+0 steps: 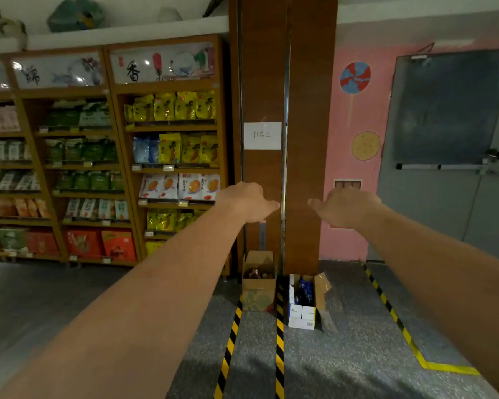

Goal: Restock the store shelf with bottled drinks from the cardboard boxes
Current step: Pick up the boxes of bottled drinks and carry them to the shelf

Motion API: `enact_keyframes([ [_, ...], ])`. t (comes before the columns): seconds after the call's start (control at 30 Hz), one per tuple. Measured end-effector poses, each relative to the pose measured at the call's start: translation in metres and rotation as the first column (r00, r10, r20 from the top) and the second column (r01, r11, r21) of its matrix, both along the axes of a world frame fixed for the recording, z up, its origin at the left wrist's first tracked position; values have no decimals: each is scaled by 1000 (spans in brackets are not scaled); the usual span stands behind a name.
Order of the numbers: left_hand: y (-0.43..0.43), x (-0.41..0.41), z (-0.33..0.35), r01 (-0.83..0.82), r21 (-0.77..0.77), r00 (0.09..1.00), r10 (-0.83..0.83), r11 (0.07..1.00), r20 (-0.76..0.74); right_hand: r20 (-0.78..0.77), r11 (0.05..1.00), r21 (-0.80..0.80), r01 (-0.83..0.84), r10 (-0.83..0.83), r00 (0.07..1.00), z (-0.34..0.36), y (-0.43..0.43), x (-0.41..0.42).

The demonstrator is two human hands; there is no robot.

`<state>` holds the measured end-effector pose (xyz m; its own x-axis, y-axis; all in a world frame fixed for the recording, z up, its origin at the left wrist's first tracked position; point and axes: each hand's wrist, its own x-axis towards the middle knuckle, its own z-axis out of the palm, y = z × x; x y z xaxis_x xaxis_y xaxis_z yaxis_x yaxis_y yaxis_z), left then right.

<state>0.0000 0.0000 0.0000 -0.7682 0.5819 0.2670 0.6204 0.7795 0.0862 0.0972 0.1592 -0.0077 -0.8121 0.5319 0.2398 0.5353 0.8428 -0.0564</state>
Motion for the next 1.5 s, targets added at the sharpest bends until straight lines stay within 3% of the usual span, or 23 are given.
enact_keyframes([
  [0.43, 51, -51, -23, -22, -116, 1000, 22, 993, 3, 42, 999, -47, 1, 1, 999, -22, 48, -57],
  [0.87, 91, -239, -19, 83, -139, 997, -83, 987, 3, 30, 990, -94, 104, -102, 994, -23, 75, -235],
  [1.2, 96, -377, -46, 94, -187, 995, -89, 978, 33, 80, 993, -69, 93, -87, 993, -55, 97, -365],
  [1.5, 161, -469, -67, 95, -187, 995, -89, 978, 38, 80, 992, -92, 90, -82, 993, -65, 153, -466],
])
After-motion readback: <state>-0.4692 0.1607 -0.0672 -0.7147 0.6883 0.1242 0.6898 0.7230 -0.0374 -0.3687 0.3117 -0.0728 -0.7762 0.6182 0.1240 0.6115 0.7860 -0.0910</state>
